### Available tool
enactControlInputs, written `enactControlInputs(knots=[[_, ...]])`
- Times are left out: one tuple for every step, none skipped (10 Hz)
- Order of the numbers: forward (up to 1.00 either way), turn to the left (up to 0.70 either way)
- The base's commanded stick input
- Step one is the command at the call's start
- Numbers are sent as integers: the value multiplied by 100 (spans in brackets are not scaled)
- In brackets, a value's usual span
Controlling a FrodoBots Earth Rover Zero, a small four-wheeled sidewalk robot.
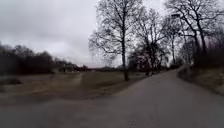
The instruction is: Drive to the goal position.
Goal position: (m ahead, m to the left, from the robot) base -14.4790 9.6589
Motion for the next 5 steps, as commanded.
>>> enactControlInputs(knots=[[0,0],[0,0],[0,0],[0,0],[0,15]])
